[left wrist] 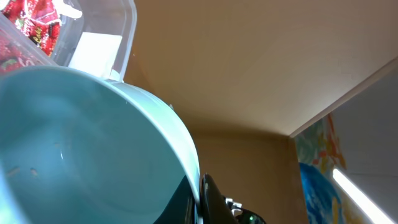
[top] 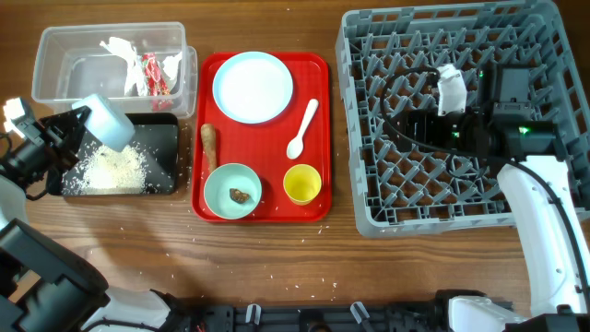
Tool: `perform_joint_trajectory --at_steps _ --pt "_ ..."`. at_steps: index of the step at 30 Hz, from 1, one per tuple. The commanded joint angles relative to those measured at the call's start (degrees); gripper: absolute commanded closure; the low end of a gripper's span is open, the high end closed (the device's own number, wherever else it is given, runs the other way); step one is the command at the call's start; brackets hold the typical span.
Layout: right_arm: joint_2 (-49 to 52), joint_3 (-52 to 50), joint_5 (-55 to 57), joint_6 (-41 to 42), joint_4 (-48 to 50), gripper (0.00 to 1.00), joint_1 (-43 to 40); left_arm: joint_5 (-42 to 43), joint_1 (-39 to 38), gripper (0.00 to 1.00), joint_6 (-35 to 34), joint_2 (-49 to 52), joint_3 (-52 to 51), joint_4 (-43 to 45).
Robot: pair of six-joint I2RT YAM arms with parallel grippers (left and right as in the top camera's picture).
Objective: Sort waste into correct bins and load items into the dishwasher rack
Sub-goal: 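Carry the rice bowl over the black tray and tip rice out, then return the empty bowl to the red tray with left gripper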
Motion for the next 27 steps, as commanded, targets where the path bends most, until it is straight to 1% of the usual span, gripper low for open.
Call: perform_joint_trajectory --at_steps 1,2,3,4,5,7,9,10,11,12,14,16,19,20,21,22,25,26,27 --pt "0.1 0.6 0.1 1.6 0.4 0.01 0.0 -4.4 0.2 0.96 1.7 0.4 0.1 0.8" --pt "0.1 0.6 0.2 1.5 0.4 0.01 0.0 -2.1 0.1 0.96 1.5 0.5 0.1 -2.2" --pt "0.1 0.6 0.1 1.5 0.3 0.01 0.0 -1.3 0.1 0.96 2.3 0.5 0.1 -3.4" --pt "0.1 0.6 0.1 1.5 0.4 0.01 0.0 -2.4 0.0 0.96 4.0 0.5 0.1 -3.4" --pt "0.1 0.6 0.2 1.5 0.6 0.01 0.0 -6.7 0.0 0.96 4.2 0.5 0.1 -4.8" --pt "0.1 0.6 0.2 1.5 0.4 0.01 0.0 -5.9 0.0 0.96 4.7 0.5 0.1 -7.2" --pt "0.1 0.6 0.2 1.5 0.4 0.0 0.0 -10.4 0.1 0.96 3.9 0.5 0.1 -7.1" --pt "0.1 0.6 0.2 1.5 0.4 0.0 0.0 -4.4 0.1 0.96 4.5 0.5 0.1 -8.5" --pt "0.1 0.6 0.2 1.5 0.3 0.01 0.0 0.8 -0.2 0.96 6.8 0.5 0.1 -8.8" --pt "0.1 0.6 0.2 1.5 0.4 0.01 0.0 0.8 -0.7 0.96 8.2 0.5 0.1 -8.3" --pt "0.1 0.6 0.2 1.5 0.5 0.0 0.0 -3.3 -0.9 0.96 8.5 0.5 0.1 -9.0" --pt "0.1 0.6 0.2 1.5 0.3 0.01 0.0 -2.8 -2.0 0.96 8.9 0.4 0.1 -10.0" --pt "0.1 0.6 0.2 2.3 0.3 0.01 0.0 -3.8 -7.1 0.96 10.3 -1.9 0.2 -10.4" --pt "0.1 0.6 0.2 3.0 0.4 0.0 0.0 -5.4 -9.1 0.96 10.2 -2.9 0.2 -10.2" --pt "0.1 0.6 0.2 3.0 0.4 0.01 0.0 -9.4 -12.1 0.96 9.8 -4.3 0.3 -9.9" --pt "0.1 0.6 0.2 3.0 0.4 0.0 0.0 -14.6 -15.9 0.96 7.8 -6.0 0.4 -9.2" --pt "0.1 0.6 0.2 2.9 0.6 0.0 0.0 -26.4 -26.8 0.96 4.0 -9.5 0.6 -5.4" --pt "0.1 0.6 0.2 3.0 0.6 0.01 0.0 -30.5 -30.4 0.96 4.0 -10.2 0.6 -4.5" --pt "0.1 0.6 0.2 2.9 0.6 0.01 0.0 -37.9 -35.5 0.96 4.0 -10.6 0.6 -4.1"
